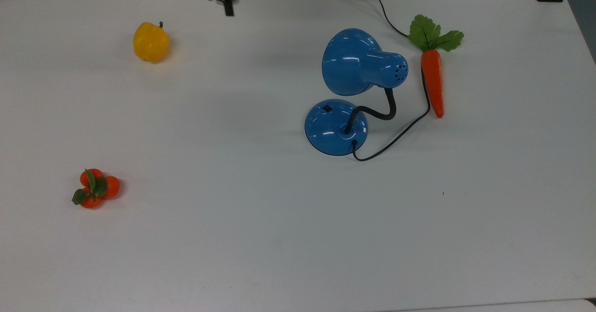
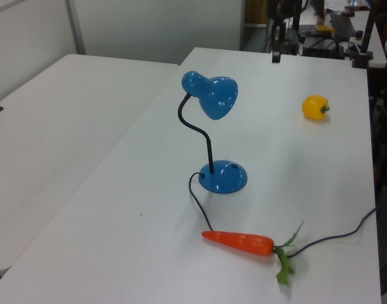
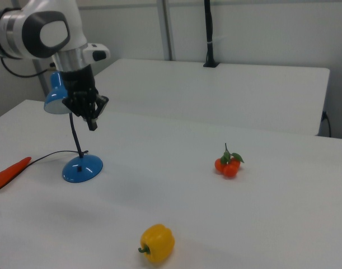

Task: Turn on desk lamp
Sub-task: 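Move the gripper down toward the switch on the blue lamp base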

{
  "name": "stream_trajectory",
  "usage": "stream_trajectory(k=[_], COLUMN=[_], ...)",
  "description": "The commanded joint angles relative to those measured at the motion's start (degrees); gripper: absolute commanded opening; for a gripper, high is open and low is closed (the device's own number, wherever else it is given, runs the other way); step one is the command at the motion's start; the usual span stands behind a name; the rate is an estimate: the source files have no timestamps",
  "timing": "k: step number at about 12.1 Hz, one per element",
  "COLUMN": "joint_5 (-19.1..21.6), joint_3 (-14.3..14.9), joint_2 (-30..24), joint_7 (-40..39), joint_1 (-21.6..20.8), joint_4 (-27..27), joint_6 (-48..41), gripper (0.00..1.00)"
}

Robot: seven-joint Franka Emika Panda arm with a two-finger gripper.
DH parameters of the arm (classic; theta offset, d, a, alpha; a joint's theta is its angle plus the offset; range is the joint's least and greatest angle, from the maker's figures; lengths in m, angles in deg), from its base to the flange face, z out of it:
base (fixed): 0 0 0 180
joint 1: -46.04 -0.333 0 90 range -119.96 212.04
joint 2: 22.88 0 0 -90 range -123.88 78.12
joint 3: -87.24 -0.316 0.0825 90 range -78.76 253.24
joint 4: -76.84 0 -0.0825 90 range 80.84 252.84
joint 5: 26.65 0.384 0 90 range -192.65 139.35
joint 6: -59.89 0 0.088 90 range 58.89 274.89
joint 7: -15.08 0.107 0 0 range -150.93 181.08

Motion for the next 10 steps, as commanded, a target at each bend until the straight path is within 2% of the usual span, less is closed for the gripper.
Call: stream_trajectory(k=[1,4,8,10], joint_5=[0.7,0.6,0.5,0.5], joint_3=[0.2,0.3,0.2,0.2], joint_2=[-1.0,-0.6,1.1,1.9], joint_7=[-1.0,-1.0,-1.0,-0.9], joint_1=[-4.7,-8.9,-11.9,-13.4], joint_4=[7.8,14.7,20.6,24.9], joint_6=[7.8,17.0,27.6,36.4], gripper=[0.00,0.00,0.00,0.00])
